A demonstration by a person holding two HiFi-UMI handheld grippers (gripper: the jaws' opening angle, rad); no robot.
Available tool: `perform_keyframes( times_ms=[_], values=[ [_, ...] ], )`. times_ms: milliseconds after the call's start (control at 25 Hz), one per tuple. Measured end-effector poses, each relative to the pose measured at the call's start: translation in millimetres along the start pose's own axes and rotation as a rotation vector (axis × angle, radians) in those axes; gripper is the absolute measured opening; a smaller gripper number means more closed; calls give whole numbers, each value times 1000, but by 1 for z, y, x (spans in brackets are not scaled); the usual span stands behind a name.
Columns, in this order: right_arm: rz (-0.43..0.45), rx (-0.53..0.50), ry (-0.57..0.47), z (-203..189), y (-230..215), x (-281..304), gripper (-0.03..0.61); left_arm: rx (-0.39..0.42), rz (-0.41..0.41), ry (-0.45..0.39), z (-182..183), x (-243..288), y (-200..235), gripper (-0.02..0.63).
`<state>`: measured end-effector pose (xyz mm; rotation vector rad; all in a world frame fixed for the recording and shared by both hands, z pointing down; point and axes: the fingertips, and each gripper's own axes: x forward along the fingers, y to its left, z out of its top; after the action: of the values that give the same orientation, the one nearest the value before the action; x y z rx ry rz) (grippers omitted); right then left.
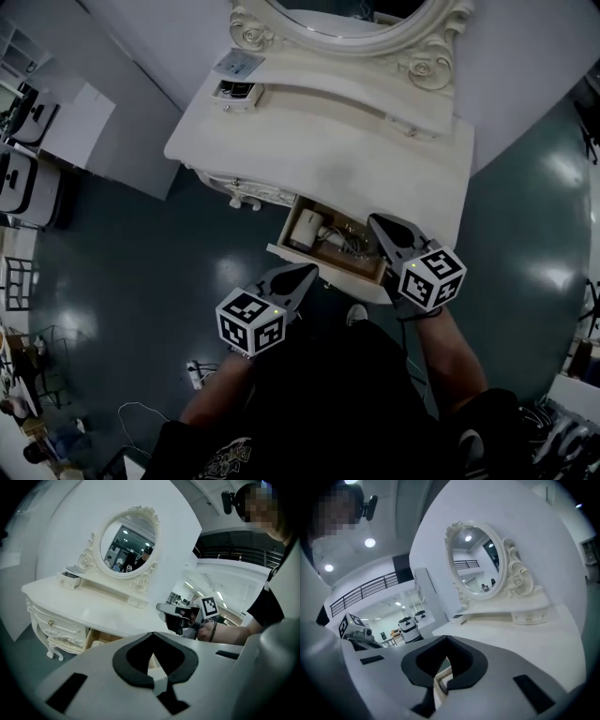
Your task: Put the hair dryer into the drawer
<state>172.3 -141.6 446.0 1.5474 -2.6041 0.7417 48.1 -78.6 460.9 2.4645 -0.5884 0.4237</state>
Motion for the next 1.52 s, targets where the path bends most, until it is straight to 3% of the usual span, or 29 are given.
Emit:
perform_keyframes(
  times_ms=[280, 520, 840, 1040, 1520],
  values=[
    [123, -5, -34, 43, 36, -42, 29, -15, 90, -108, 18, -16, -40, 3],
    [250, -25, 53, 29, 80, -52, 29, -55, 158, -181, 12, -44, -65, 3],
    [352, -25, 135, -10, 139, -62, 29, -97, 190, -202, -15, -76, -74, 3],
    [354, 8, 177, -40, 175, -66, 29, -120, 182, -191, -35, -99, -70, 3],
    [260, 78, 196, -100, 246, -89, 29, -106, 80, -150, -83, -155, -82, 3]
  ],
)
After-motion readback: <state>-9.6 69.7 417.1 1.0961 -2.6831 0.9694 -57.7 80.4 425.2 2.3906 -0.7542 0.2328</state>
